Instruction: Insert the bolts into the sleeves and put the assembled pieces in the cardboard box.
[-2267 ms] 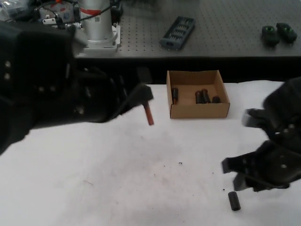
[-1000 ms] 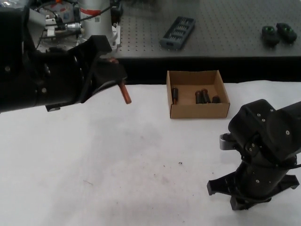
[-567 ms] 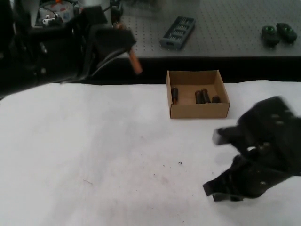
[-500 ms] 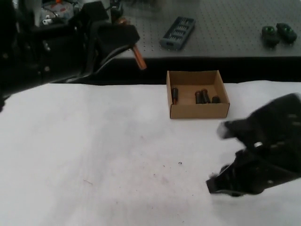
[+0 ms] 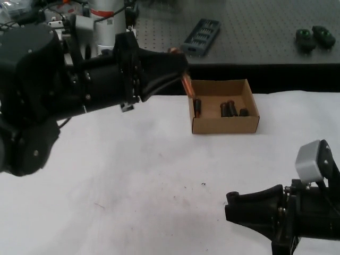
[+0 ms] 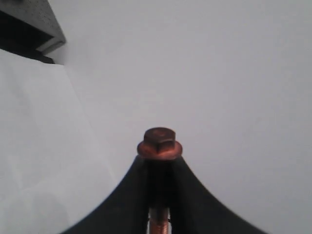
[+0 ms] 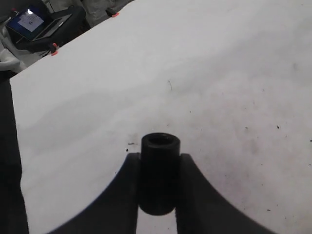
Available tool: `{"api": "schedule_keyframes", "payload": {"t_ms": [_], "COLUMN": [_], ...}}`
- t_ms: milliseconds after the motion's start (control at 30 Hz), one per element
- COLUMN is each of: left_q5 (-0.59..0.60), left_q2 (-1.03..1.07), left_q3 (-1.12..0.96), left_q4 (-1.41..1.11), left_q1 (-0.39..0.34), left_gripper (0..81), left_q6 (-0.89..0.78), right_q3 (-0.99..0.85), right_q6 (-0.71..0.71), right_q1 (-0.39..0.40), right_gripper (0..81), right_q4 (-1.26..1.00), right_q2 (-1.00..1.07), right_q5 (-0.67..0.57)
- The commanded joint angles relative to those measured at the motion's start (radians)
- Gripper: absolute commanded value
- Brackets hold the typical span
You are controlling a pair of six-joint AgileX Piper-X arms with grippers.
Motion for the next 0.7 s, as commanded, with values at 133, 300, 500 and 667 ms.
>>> {"api": "schedule_keyframes", "payload": {"t_ms": [133, 300, 500, 667], "left_q5": [0.075, 0.101, 0.096, 0.063], "left_q2": [0.005, 0.005, 0.005, 0.005], "left_q3": [-0.006, -0.006, -0.006, -0.006], "left_q4": [-0.085, -0.037, 0.075, 0.109], "left_q1": [-0.062, -0.073, -0.073, -0.073], "left_gripper": [0.6, 0.6, 0.6, 0.6], "left_q6": [-0.008, 0.086, 0.255, 0.345], "right_q3": [-0.003, -0.008, -0.055, -0.086], "right_q6": [0.114, 0.185, 0.219, 0.220], "right_q1": [-0.006, -0.006, -0.006, -0.006], "right_gripper": [5.4, 5.4, 5.4, 5.4], "right_q4": [-0.118, -0.188, -0.186, -0.173], "right_q2": [0.044, 0.065, 0.065, 0.065], "right_q5": [-0.007, -0.050, -0.096, -0.095]}}
